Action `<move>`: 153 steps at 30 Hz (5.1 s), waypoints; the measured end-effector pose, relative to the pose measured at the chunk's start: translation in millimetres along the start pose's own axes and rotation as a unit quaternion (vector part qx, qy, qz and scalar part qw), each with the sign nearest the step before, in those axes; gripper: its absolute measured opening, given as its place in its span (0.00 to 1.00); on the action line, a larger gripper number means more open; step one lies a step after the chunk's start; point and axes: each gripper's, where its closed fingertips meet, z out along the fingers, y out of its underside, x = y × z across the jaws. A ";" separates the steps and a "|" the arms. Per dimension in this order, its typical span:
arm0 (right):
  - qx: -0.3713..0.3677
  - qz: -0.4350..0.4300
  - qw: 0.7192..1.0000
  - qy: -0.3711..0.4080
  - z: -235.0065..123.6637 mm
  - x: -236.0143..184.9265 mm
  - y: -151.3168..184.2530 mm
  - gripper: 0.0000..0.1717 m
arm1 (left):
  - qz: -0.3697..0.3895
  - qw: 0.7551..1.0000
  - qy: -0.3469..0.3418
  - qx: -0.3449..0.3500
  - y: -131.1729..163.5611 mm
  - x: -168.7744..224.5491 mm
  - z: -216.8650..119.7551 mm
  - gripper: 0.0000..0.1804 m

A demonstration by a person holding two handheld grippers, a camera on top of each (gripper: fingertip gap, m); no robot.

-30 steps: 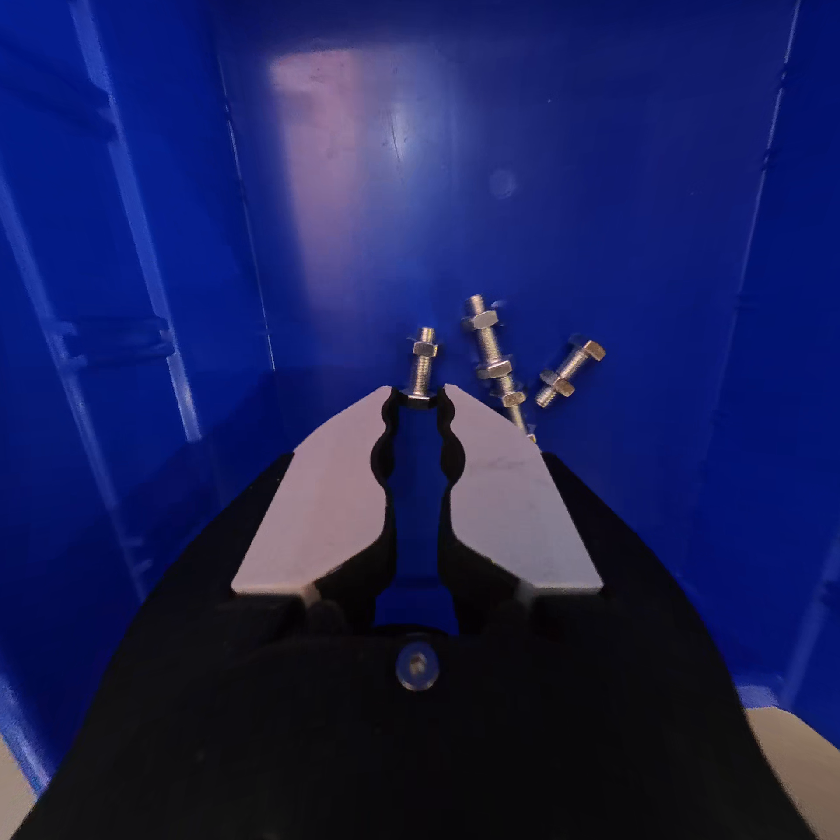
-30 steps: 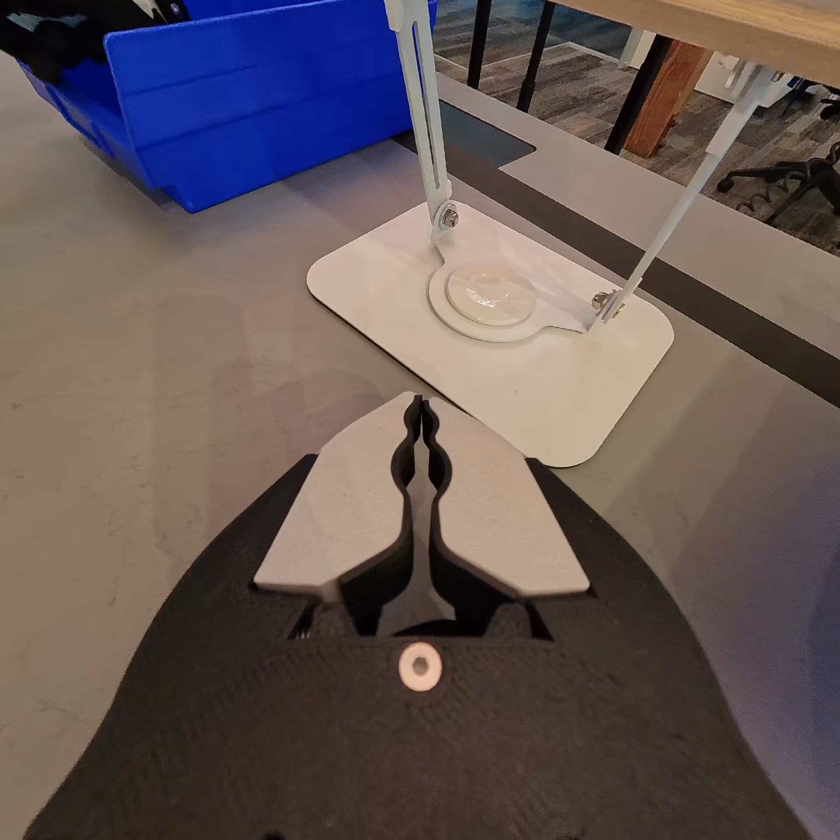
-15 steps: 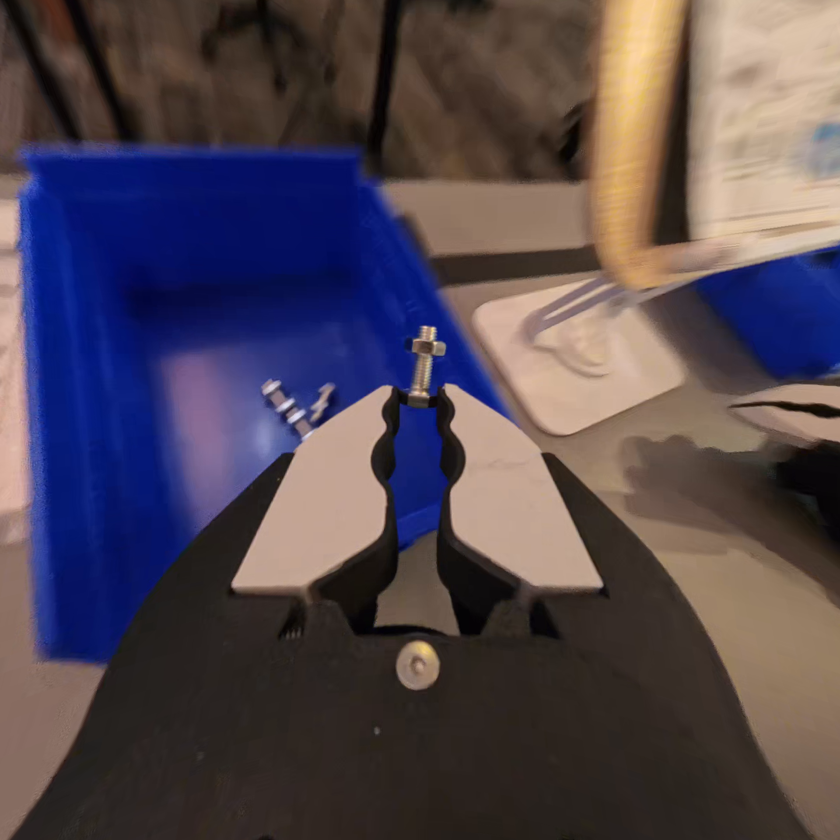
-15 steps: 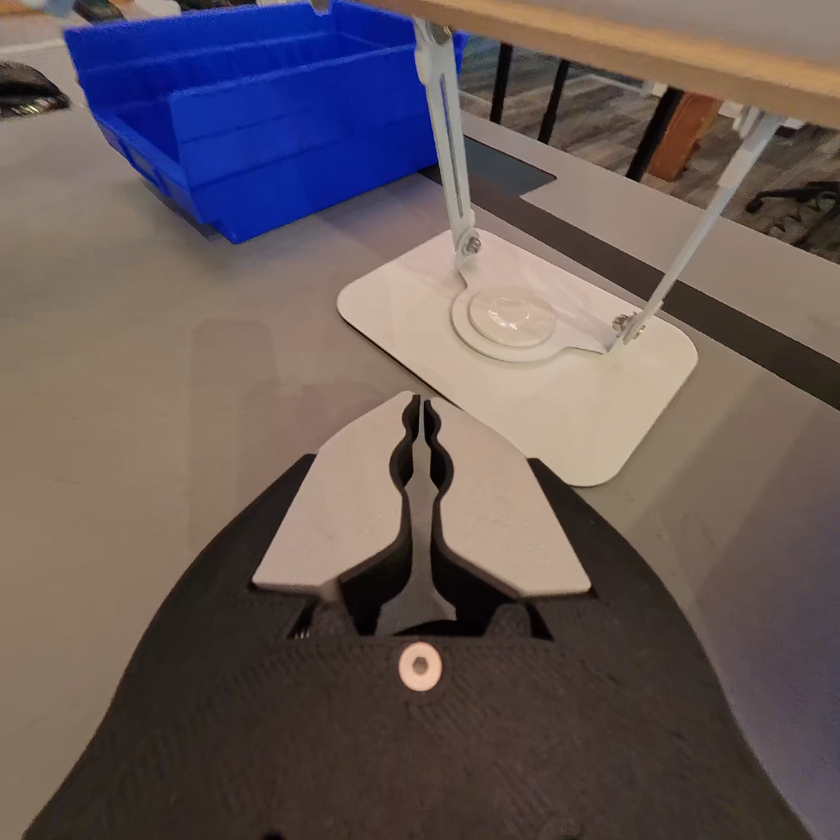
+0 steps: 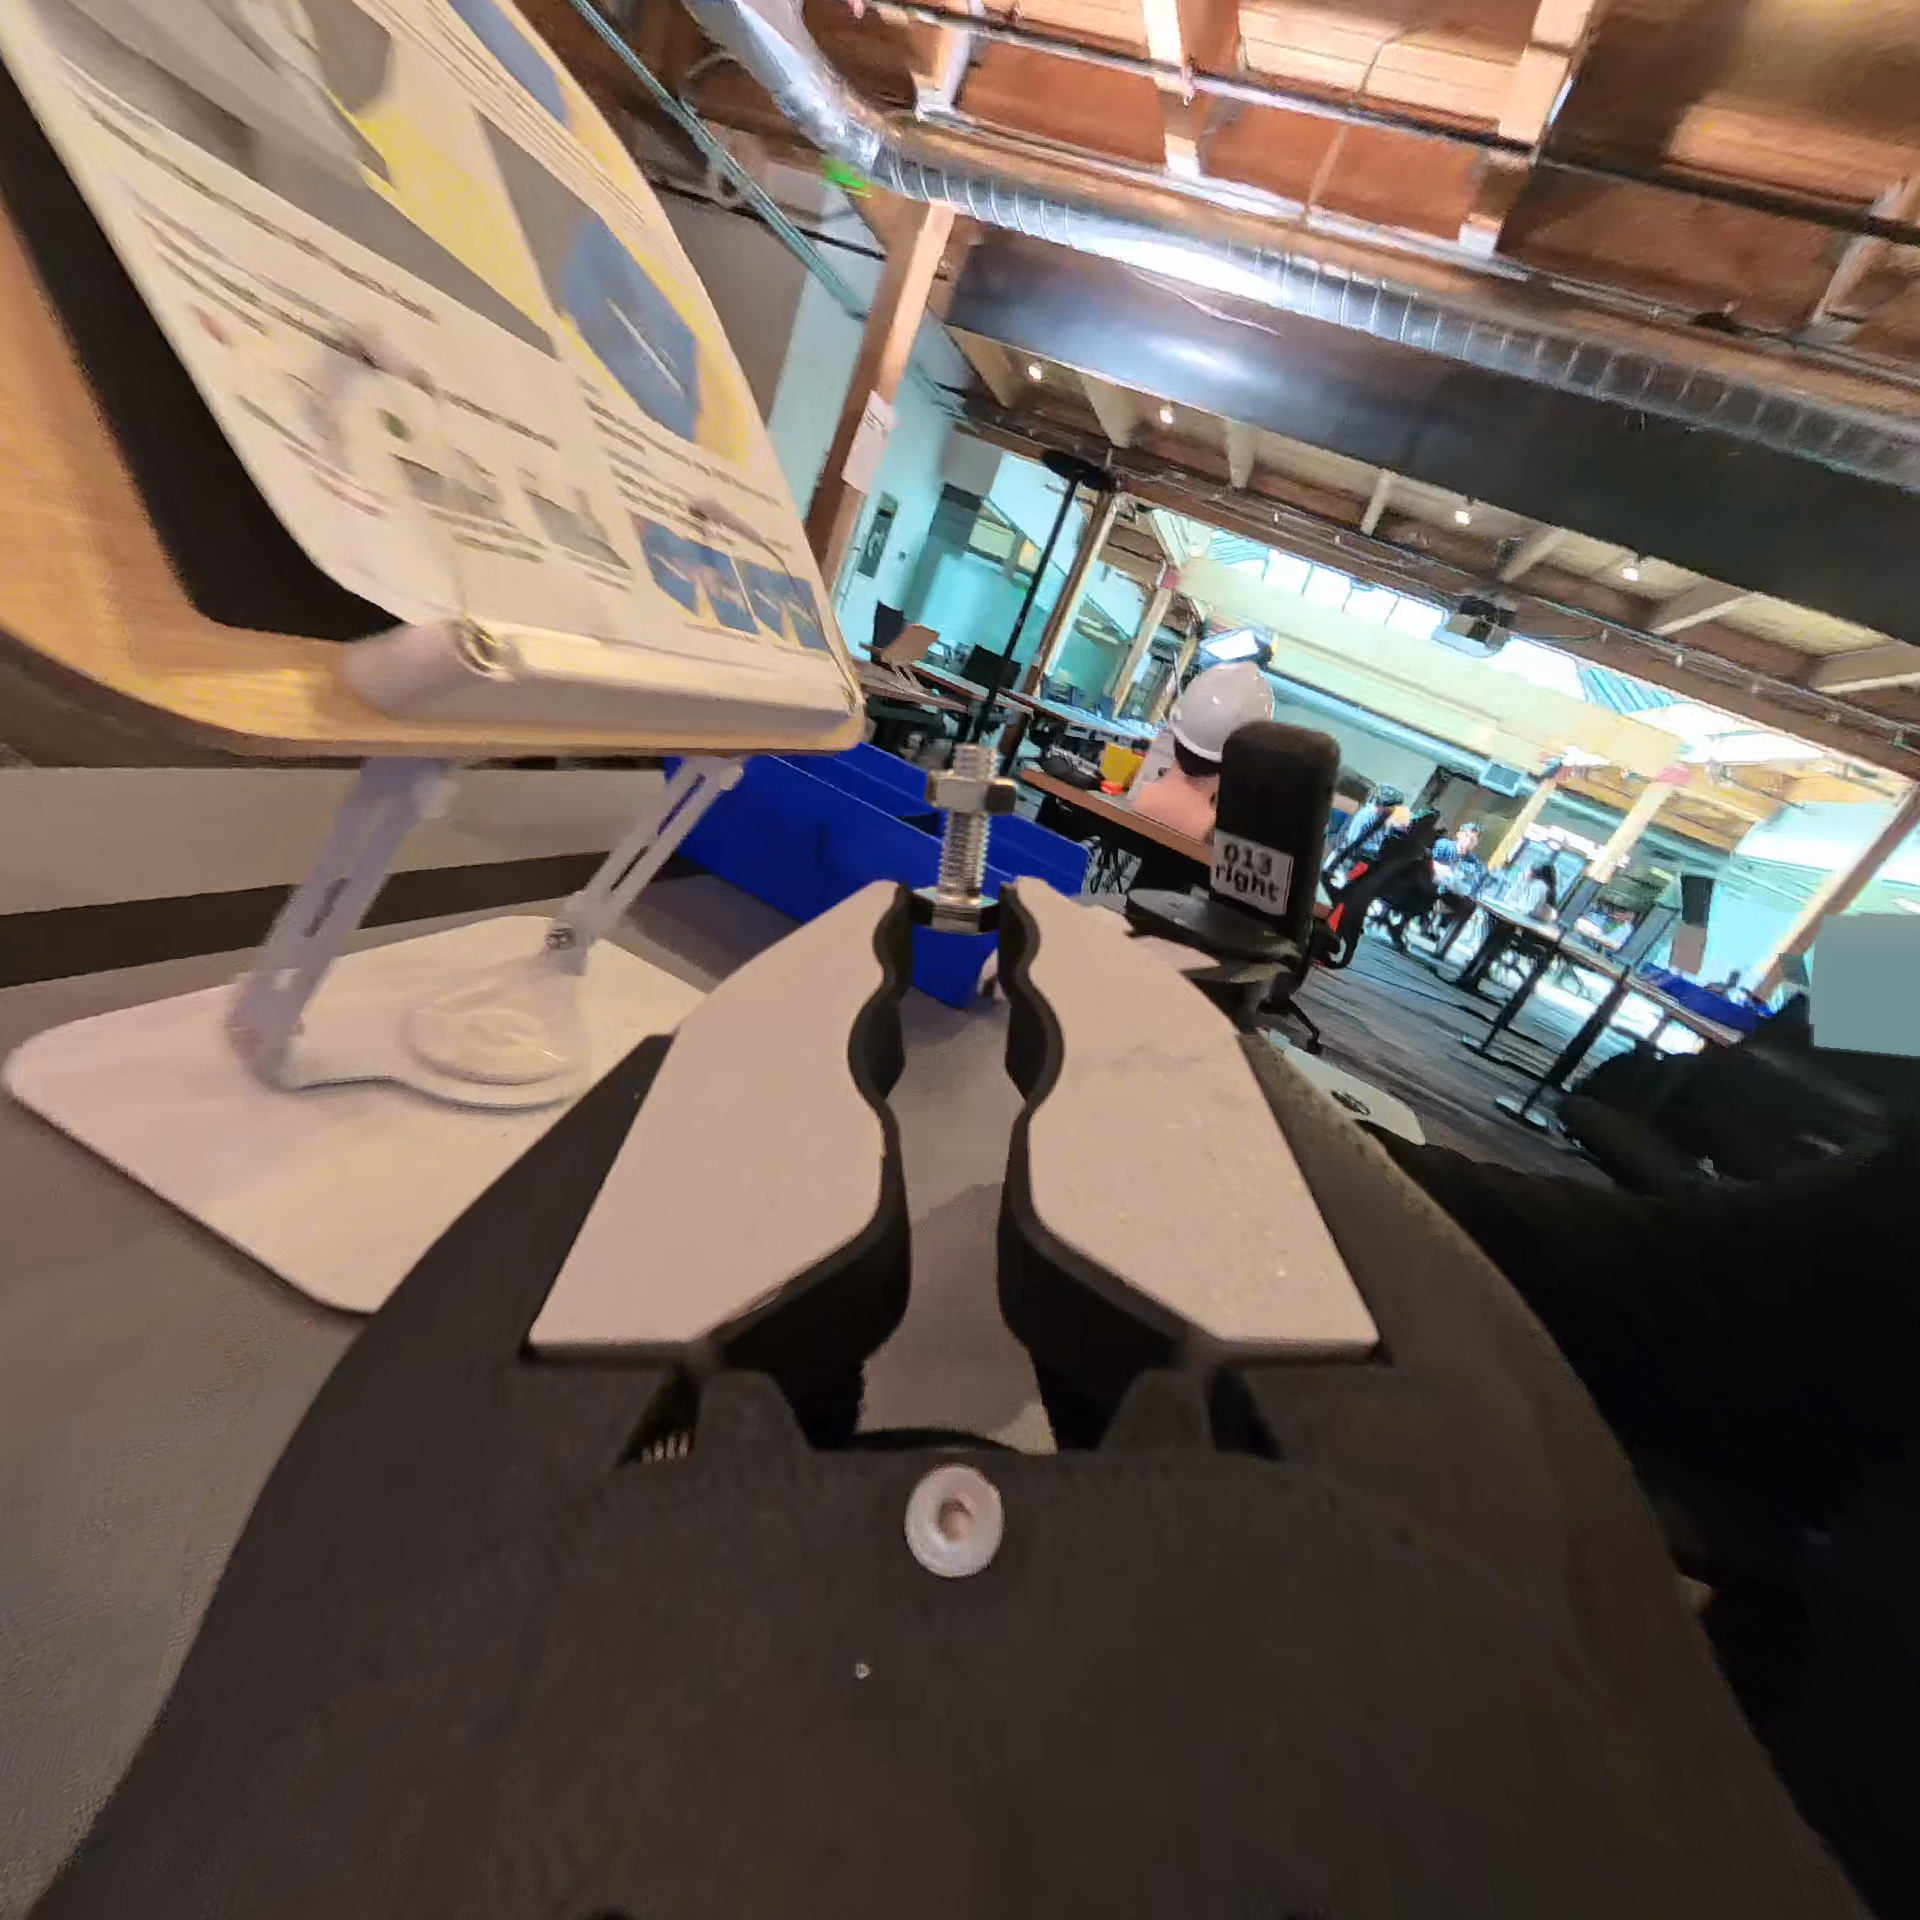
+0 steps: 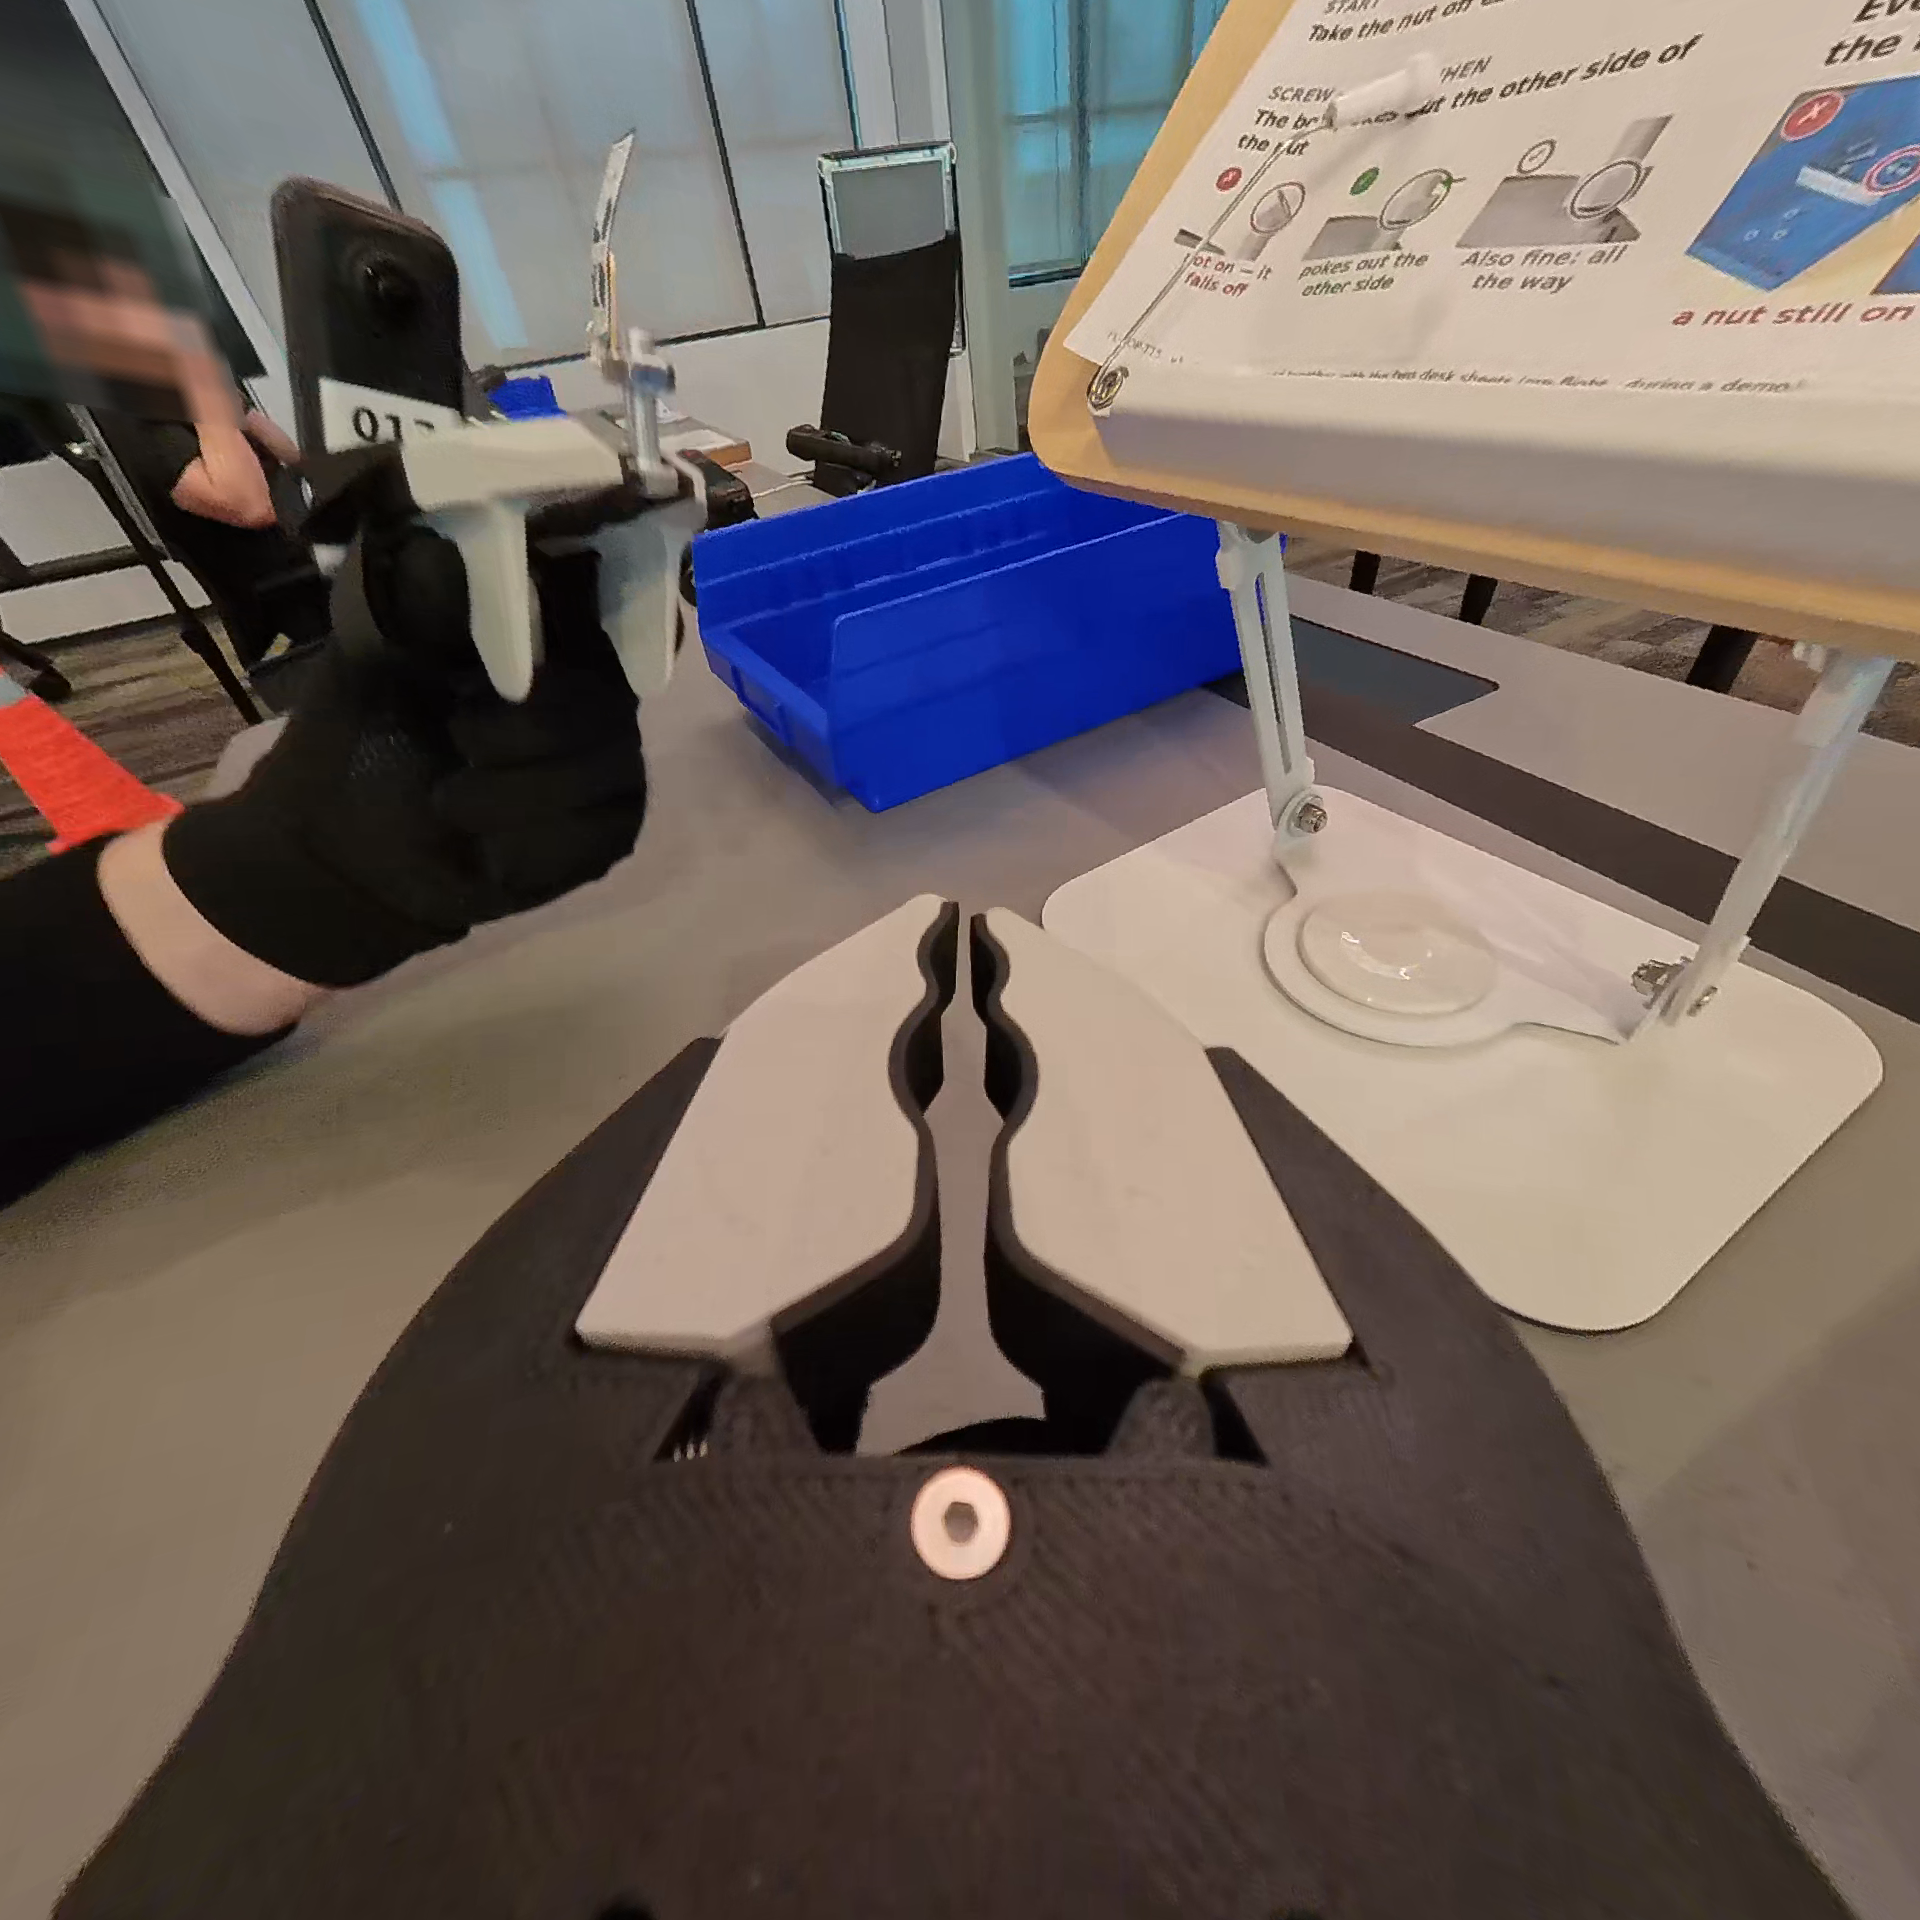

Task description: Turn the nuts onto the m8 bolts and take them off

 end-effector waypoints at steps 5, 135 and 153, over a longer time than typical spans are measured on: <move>0.028 0.014 0.999 -0.022 -4.4 -2.8 -9.9 0.05 | 0.010 0.999 0.031 -0.039 28.0 12.1 30.1 0.08; 0.121 0.034 0.973 -0.195 5.3 -67.7 -105.0 0.38 | -0.028 0.974 0.220 0.056 10.1 85.4 47.5 0.08; 0.001 0.027 0.984 -0.176 -14.2 -54.0 -91.5 0.24 | 0.119 0.989 0.077 -0.030 19.5 64.2 50.7 0.08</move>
